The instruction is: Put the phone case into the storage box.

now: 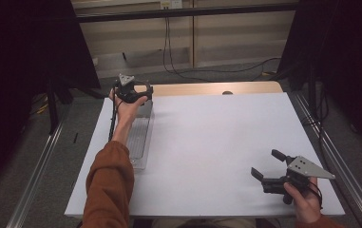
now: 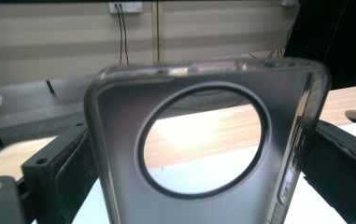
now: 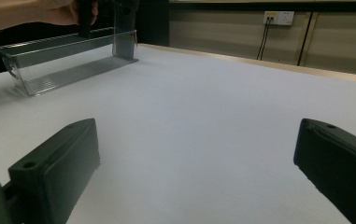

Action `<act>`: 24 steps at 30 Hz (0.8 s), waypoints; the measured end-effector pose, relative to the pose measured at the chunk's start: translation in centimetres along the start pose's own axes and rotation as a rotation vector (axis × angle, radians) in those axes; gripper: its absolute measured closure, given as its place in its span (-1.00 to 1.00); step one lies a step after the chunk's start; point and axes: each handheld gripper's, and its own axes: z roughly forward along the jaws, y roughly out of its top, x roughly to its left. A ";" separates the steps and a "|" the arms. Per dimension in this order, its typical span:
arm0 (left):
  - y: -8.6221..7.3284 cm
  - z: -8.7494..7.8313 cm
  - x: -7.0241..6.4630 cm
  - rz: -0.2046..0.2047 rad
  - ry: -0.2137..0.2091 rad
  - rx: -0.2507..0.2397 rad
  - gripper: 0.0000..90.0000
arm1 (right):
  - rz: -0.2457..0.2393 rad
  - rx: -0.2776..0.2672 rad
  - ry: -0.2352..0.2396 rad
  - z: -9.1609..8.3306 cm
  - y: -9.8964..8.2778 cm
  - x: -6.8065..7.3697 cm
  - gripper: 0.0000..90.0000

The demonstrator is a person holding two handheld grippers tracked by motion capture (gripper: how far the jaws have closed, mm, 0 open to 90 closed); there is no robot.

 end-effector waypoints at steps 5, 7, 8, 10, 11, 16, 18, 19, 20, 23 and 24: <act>0.1 -0.3 -0.1 0.015 -0.008 0.020 -0.92 | -0.002 0.002 0.005 0.0 0.0 0.0 -1.00; 0.2 -0.5 0.0 0.007 0.003 0.020 -0.93 | 0.000 0.002 0.006 0.0 0.0 0.0 -1.00; 0.2 -0.5 0.1 0.009 -0.007 0.016 -0.93 | -0.002 0.005 0.010 0.0 0.0 0.0 -1.00; 0.3 -0.7 0.1 0.008 -0.001 0.014 -0.94 | -0.003 0.004 0.011 0.0 0.0 0.0 -1.00; 0.4 -0.8 0.2 0.004 -0.003 0.011 -0.94 | -0.006 0.006 0.013 0.0 0.0 0.0 -1.00; 0.6 -1.5 0.1 0.015 0.004 0.004 -0.94 | -0.011 0.005 0.012 0.0 0.0 0.0 -1.00; 0.5 -1.6 0.3 0.000 -0.007 -0.015 -0.95 | -0.008 0.004 0.014 0.0 0.0 0.0 -1.00; 0.4 -1.7 0.5 0.010 -0.005 -0.002 -0.95 | -0.009 0.004 0.013 0.0 0.0 0.0 -1.00; 0.4 -1.8 0.5 0.013 0.005 0.003 -0.95 | -0.010 0.004 0.012 0.0 0.0 0.0 -1.00; 0.3 -2.3 0.8 0.003 -0.011 -0.024 -0.95 | -0.005 0.000 0.001 0.0 0.0 0.0 -1.00; 0.2 -2.5 0.9 0.005 -0.015 -0.030 -0.95 | -0.005 -0.001 -0.001 0.0 0.0 -0.1 -1.00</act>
